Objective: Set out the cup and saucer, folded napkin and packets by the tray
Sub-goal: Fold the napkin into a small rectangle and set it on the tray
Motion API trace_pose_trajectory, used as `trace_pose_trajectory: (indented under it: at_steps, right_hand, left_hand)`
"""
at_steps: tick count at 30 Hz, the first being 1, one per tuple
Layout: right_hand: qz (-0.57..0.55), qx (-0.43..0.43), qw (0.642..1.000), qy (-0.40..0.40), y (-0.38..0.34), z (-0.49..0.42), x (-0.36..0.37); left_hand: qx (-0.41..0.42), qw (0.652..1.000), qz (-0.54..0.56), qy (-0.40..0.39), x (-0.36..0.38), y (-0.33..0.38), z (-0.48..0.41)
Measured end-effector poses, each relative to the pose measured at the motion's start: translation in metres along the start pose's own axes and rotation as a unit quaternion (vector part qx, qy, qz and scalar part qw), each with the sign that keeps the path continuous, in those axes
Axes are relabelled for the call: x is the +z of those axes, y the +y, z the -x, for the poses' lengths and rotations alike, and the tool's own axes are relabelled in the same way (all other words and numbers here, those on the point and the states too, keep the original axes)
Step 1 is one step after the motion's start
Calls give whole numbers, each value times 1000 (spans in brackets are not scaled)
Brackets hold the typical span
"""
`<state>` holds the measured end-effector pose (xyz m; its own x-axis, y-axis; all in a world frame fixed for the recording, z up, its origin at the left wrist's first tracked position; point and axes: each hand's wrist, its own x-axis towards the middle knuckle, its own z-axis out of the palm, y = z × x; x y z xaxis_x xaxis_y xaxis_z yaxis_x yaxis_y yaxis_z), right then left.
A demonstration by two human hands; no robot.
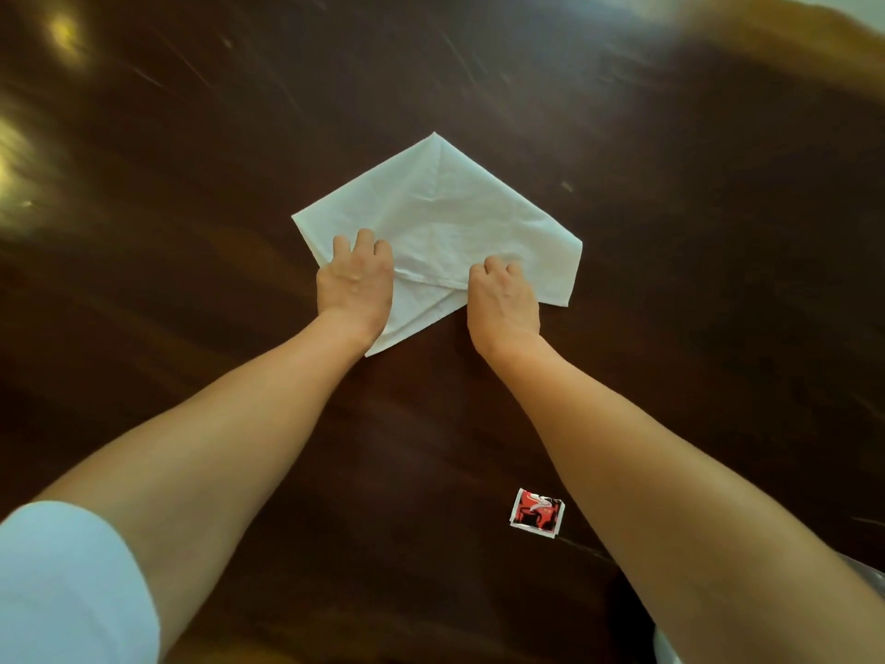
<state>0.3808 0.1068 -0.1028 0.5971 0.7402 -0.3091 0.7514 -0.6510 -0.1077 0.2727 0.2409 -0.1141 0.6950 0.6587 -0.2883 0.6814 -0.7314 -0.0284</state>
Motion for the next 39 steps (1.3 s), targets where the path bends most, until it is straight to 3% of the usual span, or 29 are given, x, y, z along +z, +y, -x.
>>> trace_pose_trajectory:
  at_steps: [8,14,19,26,32,39]
  right_hand:
    - [29,-6,995,-92,-2,60,13]
    - [-112,73,974,-181,27,120,13]
    - [-170,129,973,-94,49,162,-14]
    - [-115,131,984,37,97,239,-67]
    - [-120,154,969,151,139,277,-127]
    - [-141,119,947,263,155,287,-200]
  left_hand:
    - [110,990,89,30,-4,20,48]
    - [181,964,197,-15,-11,41,110]
    - [212,969,127,-11,-30,44,155]
    - [138,987,55,53,-82,32,202]
    - [33,976,152,152,-142,31,224]
    - [17,914,281,291,-242,35,222]
